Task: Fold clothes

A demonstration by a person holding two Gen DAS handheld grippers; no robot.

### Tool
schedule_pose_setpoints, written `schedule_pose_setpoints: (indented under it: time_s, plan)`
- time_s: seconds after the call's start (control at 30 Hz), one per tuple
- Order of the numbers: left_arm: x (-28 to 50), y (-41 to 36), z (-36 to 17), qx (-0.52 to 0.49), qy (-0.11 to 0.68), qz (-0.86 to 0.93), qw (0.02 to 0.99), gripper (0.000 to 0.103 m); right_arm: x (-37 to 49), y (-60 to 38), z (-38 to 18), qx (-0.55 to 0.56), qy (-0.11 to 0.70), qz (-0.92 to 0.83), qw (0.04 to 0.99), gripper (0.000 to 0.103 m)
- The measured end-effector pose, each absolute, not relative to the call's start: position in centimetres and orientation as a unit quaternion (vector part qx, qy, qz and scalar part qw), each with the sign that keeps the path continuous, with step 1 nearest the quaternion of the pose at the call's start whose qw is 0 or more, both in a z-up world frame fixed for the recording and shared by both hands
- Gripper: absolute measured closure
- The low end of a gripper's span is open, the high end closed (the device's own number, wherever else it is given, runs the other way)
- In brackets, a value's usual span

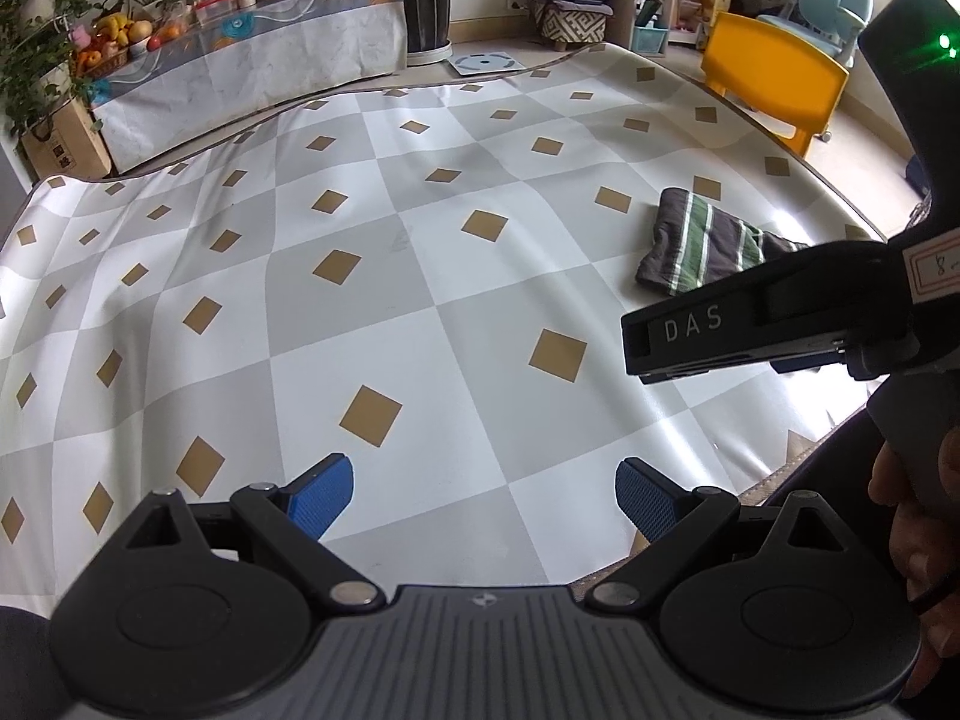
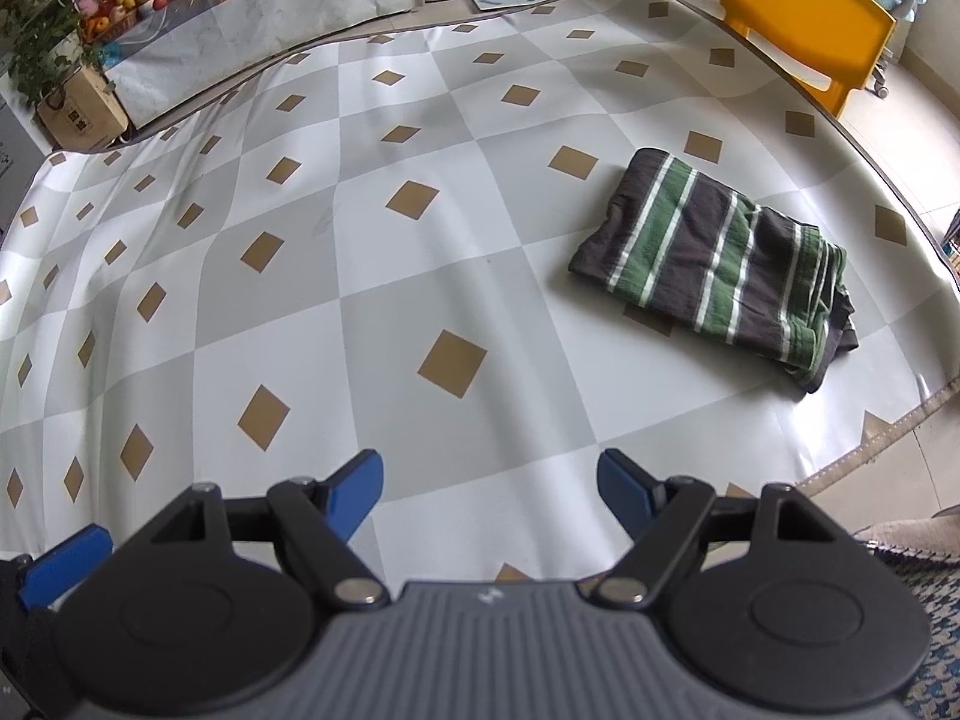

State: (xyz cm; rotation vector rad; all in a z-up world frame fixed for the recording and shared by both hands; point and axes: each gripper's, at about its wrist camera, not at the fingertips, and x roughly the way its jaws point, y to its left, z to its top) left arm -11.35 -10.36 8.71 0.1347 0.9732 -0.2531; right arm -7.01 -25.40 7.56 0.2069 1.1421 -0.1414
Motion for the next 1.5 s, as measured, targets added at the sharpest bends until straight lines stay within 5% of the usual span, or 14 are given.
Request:
schedule_pose_setpoints:
  time_s: [1.5]
  plan:
    - [-9.1, -5.8, 7.1, 0.005, 0.478, -0.079, 0.875, 0.008, -5.0, -22.1, 5.8, 0.079, 0.564, -0.047, 0.821, 0.025]
